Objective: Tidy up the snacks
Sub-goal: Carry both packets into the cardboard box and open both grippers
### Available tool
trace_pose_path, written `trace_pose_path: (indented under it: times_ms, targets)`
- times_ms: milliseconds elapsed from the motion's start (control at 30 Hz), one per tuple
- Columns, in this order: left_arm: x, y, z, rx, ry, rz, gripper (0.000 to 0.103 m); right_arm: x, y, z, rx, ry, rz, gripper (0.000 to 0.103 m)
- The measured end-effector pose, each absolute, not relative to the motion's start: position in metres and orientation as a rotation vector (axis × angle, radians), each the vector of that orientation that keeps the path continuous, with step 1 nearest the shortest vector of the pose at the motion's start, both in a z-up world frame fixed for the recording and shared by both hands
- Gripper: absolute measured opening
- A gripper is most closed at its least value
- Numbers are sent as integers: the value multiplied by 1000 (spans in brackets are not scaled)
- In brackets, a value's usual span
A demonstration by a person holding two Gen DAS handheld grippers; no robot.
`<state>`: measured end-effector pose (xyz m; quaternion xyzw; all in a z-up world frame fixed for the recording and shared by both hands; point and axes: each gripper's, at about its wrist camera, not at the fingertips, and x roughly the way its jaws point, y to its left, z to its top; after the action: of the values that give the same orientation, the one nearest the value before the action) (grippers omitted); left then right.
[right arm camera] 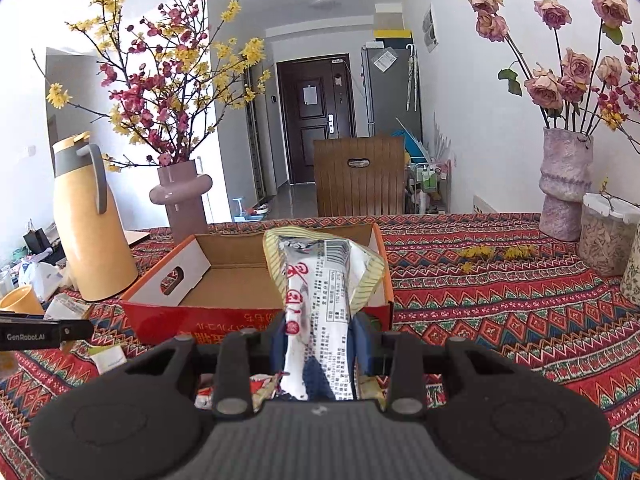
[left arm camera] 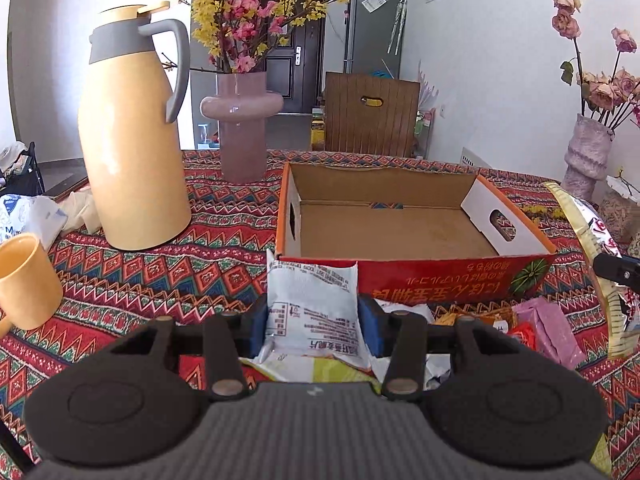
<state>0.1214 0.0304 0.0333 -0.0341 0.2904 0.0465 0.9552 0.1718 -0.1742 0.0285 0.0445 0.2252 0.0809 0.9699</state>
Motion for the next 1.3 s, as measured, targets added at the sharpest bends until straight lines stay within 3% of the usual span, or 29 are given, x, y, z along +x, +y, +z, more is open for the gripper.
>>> trace_pose_path:
  times_ms: [433, 700, 1300]
  targets:
    - [211, 18, 51, -57, 594, 84, 47, 288, -167, 39, 70, 517, 193, 34]
    - [273, 13, 27, -42, 666, 113, 47, 360, -152, 5, 54, 644, 196, 34]
    - [290, 3, -30, -16, 832, 62, 48, 373, -143, -35, 32, 786, 225, 34]
